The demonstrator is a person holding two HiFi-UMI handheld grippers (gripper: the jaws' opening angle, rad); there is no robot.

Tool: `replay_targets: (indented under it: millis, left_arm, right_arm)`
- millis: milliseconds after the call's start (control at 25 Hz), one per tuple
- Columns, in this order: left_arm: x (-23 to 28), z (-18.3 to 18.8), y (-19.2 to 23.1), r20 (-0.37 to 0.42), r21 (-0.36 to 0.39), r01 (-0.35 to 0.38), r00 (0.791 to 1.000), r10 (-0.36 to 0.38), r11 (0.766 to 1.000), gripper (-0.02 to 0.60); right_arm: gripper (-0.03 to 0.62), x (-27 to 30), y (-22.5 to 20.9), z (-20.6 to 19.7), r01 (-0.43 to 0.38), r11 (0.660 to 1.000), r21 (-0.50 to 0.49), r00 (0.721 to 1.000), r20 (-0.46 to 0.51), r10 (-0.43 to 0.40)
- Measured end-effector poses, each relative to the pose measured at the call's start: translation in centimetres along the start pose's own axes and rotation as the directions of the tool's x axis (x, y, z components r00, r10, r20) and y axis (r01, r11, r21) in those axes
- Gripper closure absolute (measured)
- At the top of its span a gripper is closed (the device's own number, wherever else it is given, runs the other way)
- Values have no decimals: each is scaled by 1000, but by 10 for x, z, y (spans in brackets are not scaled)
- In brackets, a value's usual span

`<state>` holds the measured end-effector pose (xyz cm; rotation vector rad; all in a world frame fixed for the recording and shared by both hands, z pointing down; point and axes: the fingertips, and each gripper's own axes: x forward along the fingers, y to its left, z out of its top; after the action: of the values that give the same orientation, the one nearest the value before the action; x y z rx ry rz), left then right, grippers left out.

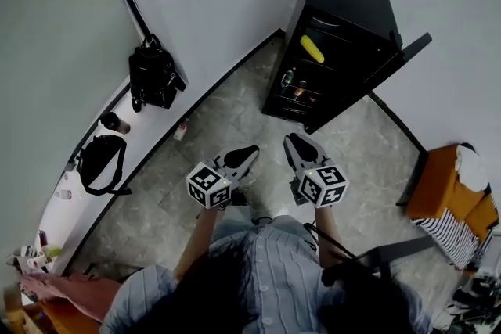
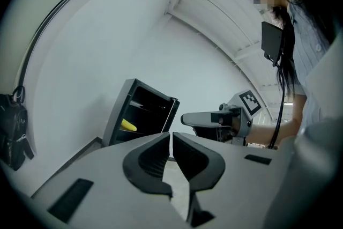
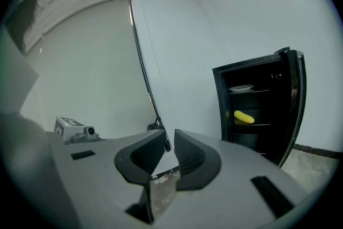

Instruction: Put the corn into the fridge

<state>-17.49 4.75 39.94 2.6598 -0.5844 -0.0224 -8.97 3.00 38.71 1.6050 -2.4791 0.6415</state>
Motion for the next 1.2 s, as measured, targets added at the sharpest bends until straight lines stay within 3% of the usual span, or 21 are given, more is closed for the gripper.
replay_targets:
  millis: [360, 680, 1000, 1200]
  left_arm:
    - [25, -3, -19, 33, -39, -18, 999, 19, 999, 572]
    - [61, -7, -82, 35, -16, 2, 999, -1, 1000, 572]
    - [65, -37, -142, -7, -1, -20, 1000, 20, 1000, 573]
    - [67, -37, -166, 6, 28, -42, 999, 42, 999, 572]
  right_arm:
    - [539, -43, -24, -3, 18, 1000, -18, 1000, 8, -18]
    - [542, -103, -61, -15, 17, 1000, 19, 1000, 12, -17]
    - [546, -145, -61, -39, -48, 999, 21, 999, -2, 48]
    - [546, -167, -56, -43, -89, 996, -4, 996, -1, 89]
